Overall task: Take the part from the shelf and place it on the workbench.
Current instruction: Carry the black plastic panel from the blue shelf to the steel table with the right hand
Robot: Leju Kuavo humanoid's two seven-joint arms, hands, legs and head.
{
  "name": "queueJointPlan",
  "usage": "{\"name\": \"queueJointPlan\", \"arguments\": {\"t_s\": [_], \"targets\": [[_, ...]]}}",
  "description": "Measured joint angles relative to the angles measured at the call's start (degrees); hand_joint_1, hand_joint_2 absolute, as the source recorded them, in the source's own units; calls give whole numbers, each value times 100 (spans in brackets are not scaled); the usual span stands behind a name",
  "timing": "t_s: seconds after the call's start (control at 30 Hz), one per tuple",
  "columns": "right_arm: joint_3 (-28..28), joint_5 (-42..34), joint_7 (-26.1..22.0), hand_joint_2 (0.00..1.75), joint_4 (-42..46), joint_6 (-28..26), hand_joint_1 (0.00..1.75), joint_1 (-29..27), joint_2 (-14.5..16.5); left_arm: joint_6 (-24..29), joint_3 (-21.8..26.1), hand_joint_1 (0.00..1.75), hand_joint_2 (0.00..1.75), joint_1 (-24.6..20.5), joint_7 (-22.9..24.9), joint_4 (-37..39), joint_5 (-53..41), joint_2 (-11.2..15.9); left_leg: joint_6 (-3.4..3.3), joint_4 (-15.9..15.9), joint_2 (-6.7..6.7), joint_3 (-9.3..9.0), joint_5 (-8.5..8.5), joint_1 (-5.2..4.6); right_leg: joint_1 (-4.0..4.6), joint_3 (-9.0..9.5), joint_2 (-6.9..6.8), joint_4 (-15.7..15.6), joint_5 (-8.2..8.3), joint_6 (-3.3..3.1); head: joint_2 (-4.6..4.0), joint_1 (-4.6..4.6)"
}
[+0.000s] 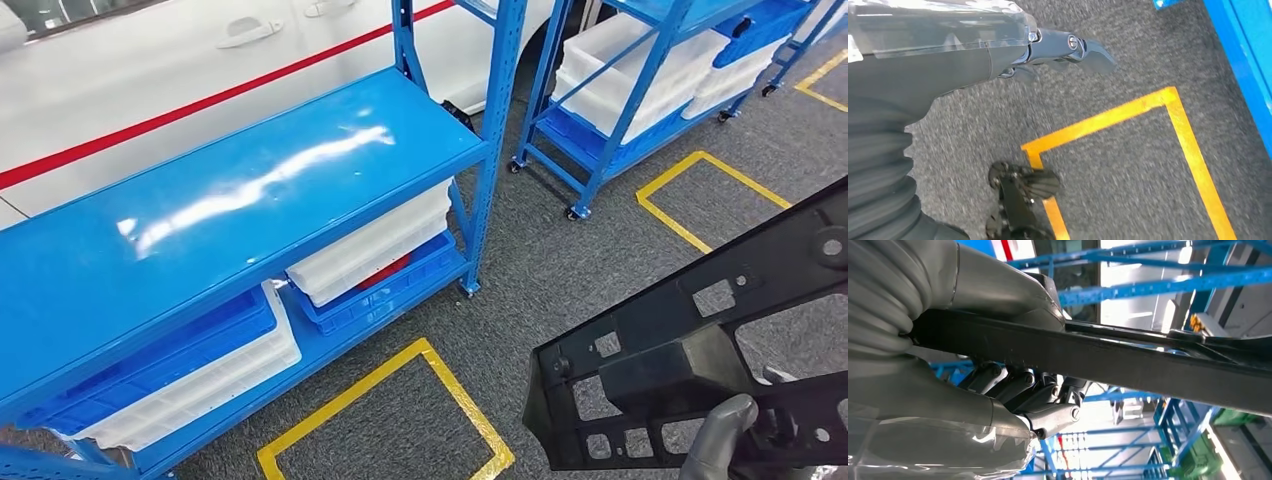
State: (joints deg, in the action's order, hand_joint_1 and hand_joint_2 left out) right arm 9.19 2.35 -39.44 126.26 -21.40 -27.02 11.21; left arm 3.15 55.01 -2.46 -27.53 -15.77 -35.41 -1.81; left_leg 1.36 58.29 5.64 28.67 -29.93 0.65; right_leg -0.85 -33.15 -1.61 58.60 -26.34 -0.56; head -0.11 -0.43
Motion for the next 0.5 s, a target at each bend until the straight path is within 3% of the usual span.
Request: {"name": "queueJointPlan", "arguments": {"t_s": [0.03,0.1,0.13,0.17,0.2,0.23,0.27,0.3,0.37,0.4,0.47,0.5], "targets": [[5,0,-4,175,1,-27,175,6,0,-9,7,0,175,0,1,5,-3,1,18,216,-150,90,-152,14,-17,0,60,-20,21,-39,0,-5],[17,-13,-16,175,1,-85,175,18,0,-28,20,0,175,23,3,20,-10,2,31,950,-437,425,-549,30,-11,-18,192,-24,42,-84,0,-15],[21,-27,-22,175,1,-113,175,19,0,-38,28,0,175,36,3,26,-14,3,32,1312,-488,601,-680,31,0,-30,271,-16,45,-92,0,-14],[23,-48,-27,175,1,-138,175,18,0,-44,35,0,175,46,3,30,-27,4,27,1520,-508,712,-703,30,12,-37,355,-7,48,-95,0,-14],[23,-73,-28,175,1,-158,175,17,0,-48,40,0,175,50,2,31,-44,4,14,1510,-521,727,-606,29,21,-39,441,4,49,-97,0,-14],[23,-96,-29,175,1,-179,175,16,0,-50,43,0,175,50,1,32,-63,4,-8,1272,-549,637,-408,28,29,-35,529,13,49,-96,0,-14],[23,-115,-30,175,1,-200,175,16,0,-50,44,0,175,50,-1,32,-86,5,-38,894,-632,480,-171,27,33,-30,610,18,50,-94,0,-14],[23,-127,-31,175,1,-223,175,18,0,-48,45,0,175,51,-3,33,-101,13,-74,500,-812,323,11,29,40,-32,688,29,53,-80,-1,-10],[23,-139,-35,175,1,-254,175,18,0,-33,46,0,175,57,-3,37,-123,26,-114,34,-1079,149,168,20,21,-66,840,43,71,-19,-1,-9],[23,-147,-36,175,1,-261,175,14,0,-20,46,0,175,56,-2,39,-129,32,-124,-29,-1122,132,163,9,3,-91,920,44,88,28,-1,-9],[23,-166,-37,175,7,-271,175,-8,0,5,47,0,175,37,1,40,-146,27,-154,-87,-965,103,205,-1,-20,-129,1003,42,114,111,0,-9],[23,-175,-38,175,15,-279,175,-16,0,13,48,0,175,27,4,40,-157,24,-183,-131,-884,82,237,8,-9,-167,899,101,76,136,0,1]]}}
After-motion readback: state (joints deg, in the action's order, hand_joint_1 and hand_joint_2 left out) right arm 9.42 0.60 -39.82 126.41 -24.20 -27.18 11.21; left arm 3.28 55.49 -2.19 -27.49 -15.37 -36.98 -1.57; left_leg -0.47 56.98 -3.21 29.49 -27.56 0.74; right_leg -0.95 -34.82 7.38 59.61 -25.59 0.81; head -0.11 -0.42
